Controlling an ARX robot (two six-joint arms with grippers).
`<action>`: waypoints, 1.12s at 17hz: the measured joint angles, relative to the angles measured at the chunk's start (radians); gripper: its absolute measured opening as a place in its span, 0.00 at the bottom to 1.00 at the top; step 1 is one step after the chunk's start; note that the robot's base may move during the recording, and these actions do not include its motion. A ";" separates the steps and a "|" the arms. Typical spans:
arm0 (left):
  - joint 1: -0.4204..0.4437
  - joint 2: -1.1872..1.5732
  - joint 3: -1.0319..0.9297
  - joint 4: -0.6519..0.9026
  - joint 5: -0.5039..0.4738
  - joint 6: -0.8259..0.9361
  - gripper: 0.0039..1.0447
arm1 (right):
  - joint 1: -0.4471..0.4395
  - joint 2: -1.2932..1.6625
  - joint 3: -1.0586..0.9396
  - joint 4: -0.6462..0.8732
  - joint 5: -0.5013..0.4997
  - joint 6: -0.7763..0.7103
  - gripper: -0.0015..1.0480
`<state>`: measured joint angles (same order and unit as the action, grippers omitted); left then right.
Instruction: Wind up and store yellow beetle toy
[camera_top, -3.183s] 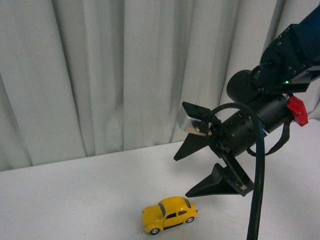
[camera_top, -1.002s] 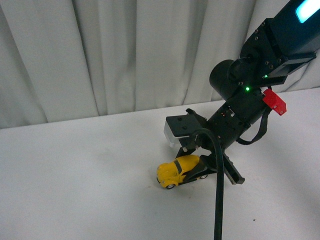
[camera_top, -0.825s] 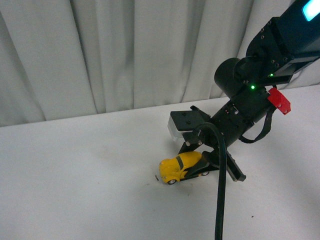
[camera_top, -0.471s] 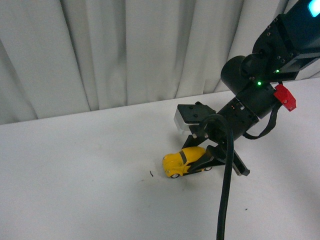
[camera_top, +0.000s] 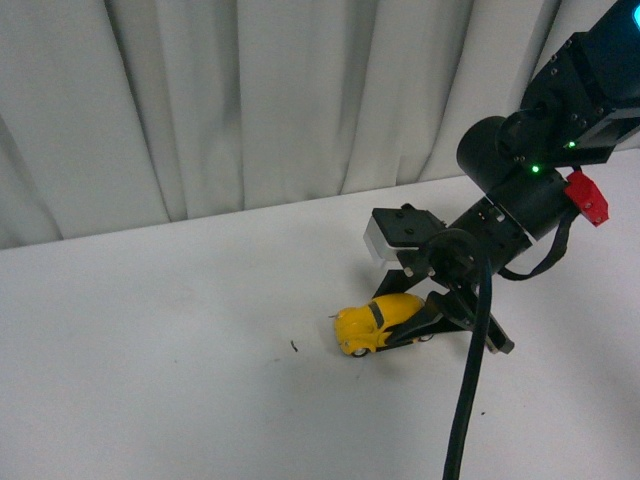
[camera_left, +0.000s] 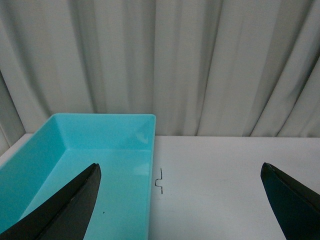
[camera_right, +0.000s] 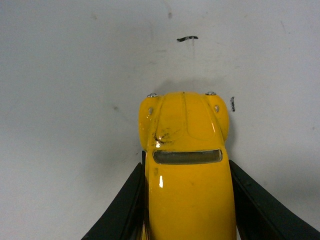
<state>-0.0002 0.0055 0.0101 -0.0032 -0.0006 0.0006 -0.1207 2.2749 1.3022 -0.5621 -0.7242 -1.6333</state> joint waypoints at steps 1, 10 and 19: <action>0.000 0.000 0.000 0.000 0.000 0.000 0.94 | -0.014 -0.004 -0.015 -0.004 -0.011 -0.016 0.40; 0.000 0.000 0.000 0.000 0.000 0.000 0.94 | -0.404 -0.058 -0.238 -0.125 -0.062 -0.141 0.40; 0.000 0.000 0.000 0.000 0.000 0.000 0.94 | -0.423 -0.078 -0.254 -0.107 0.002 -0.140 0.93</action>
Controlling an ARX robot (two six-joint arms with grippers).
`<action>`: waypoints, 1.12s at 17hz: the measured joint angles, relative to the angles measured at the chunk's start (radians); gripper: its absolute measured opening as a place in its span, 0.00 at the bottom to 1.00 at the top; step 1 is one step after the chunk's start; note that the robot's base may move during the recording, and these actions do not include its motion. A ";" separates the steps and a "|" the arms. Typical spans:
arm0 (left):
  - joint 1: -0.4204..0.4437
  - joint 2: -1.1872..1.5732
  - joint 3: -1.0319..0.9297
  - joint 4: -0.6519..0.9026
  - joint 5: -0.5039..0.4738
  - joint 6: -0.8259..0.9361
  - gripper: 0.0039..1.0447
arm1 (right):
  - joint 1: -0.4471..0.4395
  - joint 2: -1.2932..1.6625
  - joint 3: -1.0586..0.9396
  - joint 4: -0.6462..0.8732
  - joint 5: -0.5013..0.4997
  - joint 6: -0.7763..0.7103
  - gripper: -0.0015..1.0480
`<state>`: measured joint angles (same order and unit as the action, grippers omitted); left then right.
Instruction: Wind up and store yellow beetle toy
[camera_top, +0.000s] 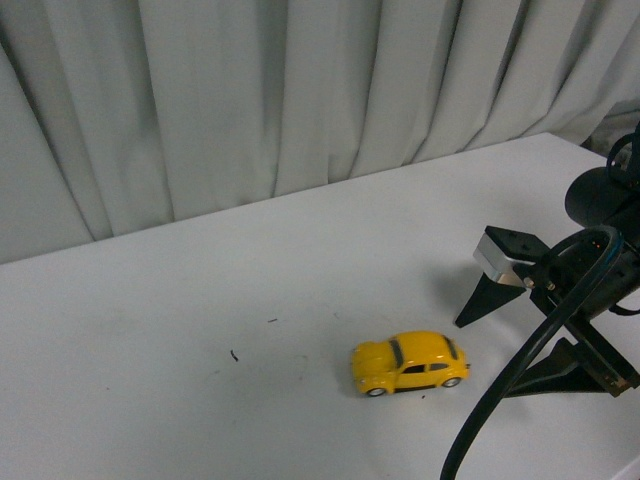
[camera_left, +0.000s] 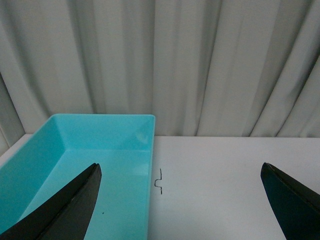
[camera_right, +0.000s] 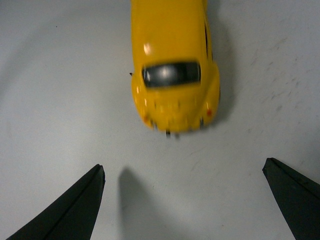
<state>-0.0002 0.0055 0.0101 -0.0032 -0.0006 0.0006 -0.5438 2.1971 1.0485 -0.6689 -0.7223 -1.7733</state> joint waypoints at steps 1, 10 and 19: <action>0.000 0.000 0.000 0.000 0.000 0.000 0.94 | 0.000 0.000 -0.001 0.007 0.000 -0.001 0.93; 0.000 0.000 0.000 0.000 0.000 0.000 0.94 | 0.056 -0.076 -0.054 0.163 -0.039 0.020 0.93; 0.000 0.000 0.000 0.000 0.000 0.000 0.94 | 0.096 -0.485 -0.071 0.240 -0.236 0.026 0.93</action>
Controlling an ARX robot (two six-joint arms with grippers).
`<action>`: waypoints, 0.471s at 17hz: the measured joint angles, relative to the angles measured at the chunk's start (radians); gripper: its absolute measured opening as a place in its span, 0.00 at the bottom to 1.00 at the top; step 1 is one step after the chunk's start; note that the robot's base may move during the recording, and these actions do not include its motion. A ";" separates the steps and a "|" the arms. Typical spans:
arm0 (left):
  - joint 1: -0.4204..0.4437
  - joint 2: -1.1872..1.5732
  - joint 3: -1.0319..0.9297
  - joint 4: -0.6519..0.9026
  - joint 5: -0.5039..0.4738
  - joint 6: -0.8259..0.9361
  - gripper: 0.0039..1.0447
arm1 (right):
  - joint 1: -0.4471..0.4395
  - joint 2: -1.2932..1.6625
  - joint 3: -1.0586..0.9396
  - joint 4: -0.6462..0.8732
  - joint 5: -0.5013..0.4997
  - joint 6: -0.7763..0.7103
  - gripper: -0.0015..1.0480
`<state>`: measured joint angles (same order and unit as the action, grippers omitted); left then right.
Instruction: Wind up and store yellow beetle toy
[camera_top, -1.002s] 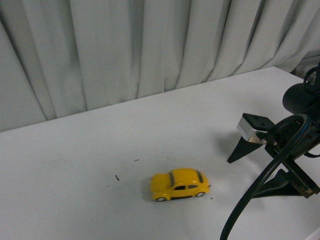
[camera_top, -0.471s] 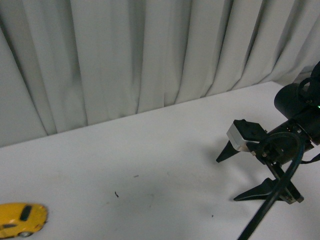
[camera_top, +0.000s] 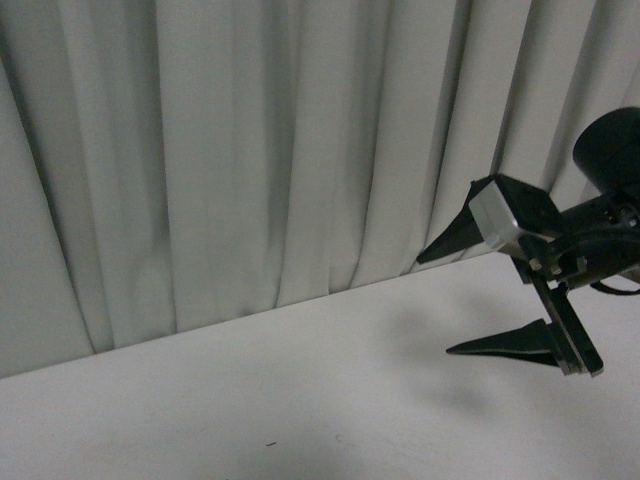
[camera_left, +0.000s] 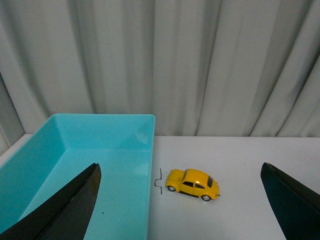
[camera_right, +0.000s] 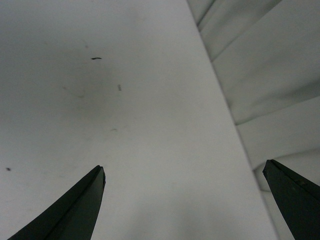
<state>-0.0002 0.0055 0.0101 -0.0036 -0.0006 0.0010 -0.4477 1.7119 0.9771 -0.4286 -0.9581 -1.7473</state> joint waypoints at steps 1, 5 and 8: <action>0.000 0.000 0.000 0.000 0.000 0.000 0.94 | -0.005 -0.042 -0.016 0.042 -0.006 0.012 0.93; 0.000 0.000 0.000 0.000 0.000 0.000 0.94 | -0.061 -0.298 -0.051 0.295 -0.081 0.254 0.93; 0.000 0.000 0.000 0.000 0.000 0.000 0.94 | -0.064 -0.549 -0.220 0.626 0.060 0.592 0.84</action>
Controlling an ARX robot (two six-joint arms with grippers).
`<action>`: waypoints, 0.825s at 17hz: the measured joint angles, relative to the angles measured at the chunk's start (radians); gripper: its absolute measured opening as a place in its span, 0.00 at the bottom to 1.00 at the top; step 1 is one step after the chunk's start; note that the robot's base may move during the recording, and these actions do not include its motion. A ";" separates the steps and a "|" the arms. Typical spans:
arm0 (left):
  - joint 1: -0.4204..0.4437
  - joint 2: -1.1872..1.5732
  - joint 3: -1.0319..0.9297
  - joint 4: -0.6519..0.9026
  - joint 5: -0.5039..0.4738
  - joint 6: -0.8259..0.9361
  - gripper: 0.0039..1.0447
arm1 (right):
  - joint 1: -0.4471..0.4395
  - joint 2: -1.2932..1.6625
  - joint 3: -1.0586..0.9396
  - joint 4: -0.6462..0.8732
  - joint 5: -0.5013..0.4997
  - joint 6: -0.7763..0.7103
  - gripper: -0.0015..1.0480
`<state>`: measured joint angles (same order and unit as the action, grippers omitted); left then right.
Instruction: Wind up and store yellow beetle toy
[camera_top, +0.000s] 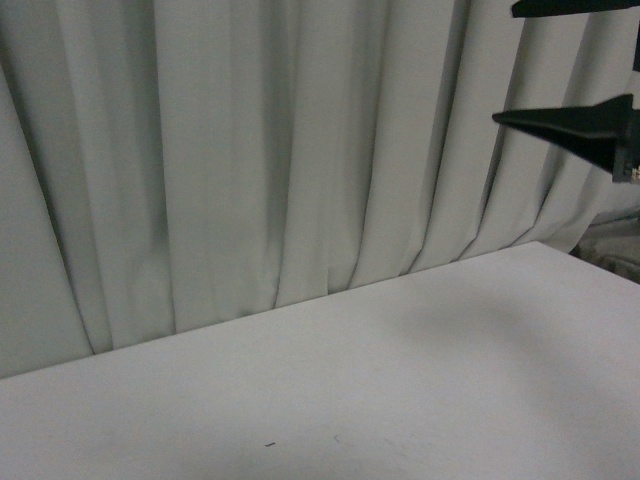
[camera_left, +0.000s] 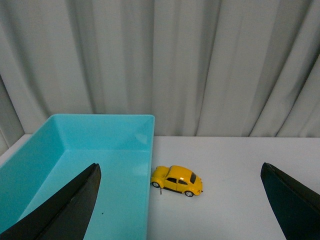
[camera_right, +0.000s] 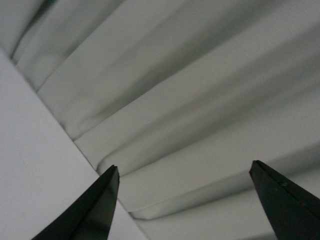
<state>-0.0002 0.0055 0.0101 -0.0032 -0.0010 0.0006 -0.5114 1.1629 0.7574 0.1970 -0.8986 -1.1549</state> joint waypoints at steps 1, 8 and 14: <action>0.000 0.000 0.000 0.000 0.000 0.000 0.94 | 0.067 -0.142 -0.159 0.146 0.219 0.261 0.72; 0.000 0.000 0.000 0.000 0.000 0.000 0.94 | 0.332 -0.634 -0.563 0.130 0.714 1.119 0.02; 0.000 0.000 0.000 0.000 0.001 0.000 0.94 | 0.518 -0.795 -0.670 0.083 0.880 1.139 0.02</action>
<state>-0.0002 0.0055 0.0101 -0.0032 0.0002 0.0006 0.0071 0.3676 0.0875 0.2802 -0.0181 -0.0158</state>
